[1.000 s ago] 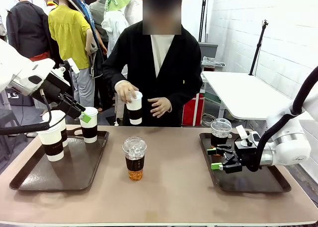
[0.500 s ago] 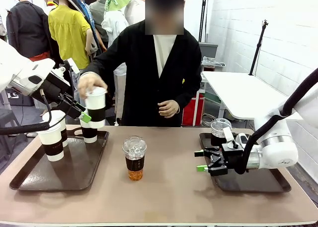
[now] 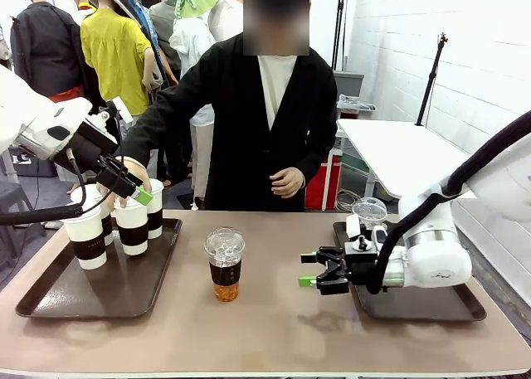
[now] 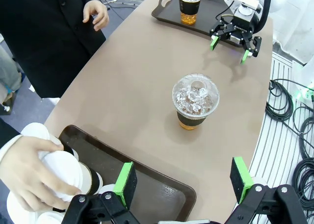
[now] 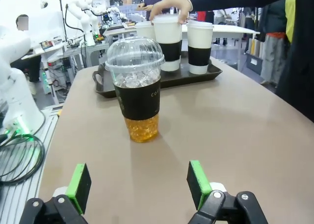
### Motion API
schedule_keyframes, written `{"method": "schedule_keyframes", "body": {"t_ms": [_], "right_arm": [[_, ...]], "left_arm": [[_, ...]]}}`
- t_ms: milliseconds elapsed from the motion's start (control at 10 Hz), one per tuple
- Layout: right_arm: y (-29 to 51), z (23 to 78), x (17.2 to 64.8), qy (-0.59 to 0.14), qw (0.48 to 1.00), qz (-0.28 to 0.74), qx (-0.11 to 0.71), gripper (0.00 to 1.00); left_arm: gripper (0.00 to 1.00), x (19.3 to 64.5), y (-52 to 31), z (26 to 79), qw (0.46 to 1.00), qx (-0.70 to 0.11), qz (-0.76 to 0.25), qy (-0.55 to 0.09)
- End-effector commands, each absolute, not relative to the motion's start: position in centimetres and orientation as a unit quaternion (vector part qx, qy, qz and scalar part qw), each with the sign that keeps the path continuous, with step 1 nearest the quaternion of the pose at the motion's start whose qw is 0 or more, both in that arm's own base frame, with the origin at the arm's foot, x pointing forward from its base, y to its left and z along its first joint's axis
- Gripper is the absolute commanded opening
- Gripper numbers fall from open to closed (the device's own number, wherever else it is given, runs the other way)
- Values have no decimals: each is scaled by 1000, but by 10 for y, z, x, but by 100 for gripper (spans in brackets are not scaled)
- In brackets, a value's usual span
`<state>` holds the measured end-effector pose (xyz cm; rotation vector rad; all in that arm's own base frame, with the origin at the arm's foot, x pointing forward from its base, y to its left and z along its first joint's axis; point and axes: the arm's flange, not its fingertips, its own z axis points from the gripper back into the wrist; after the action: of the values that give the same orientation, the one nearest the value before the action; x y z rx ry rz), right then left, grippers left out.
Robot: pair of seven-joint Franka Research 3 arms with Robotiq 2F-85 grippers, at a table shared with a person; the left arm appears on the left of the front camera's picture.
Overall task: Distribute the coffee onto the tray.
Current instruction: Pick up another iced Americano from the middle of the table and place it on the right Handle tray.
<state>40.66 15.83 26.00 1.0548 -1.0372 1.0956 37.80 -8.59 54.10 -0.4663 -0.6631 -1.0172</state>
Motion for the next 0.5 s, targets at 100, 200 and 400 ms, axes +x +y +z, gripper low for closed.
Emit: {"method": "schedule_keyframes", "body": {"t_ms": [100,200,400], "right_arm": [[192,251,426,-451,603,481,449,100],[200,251,434,-443,594,496,453,100],[212,252,446,-431,579,514,463,100]], "left_arm": [[100,379,-84,540,788,-226,-479,-314],[100,379,-84,540,788,-226,-479,-314],[100,379,-84,540,788,-226,-479,-314]]}}
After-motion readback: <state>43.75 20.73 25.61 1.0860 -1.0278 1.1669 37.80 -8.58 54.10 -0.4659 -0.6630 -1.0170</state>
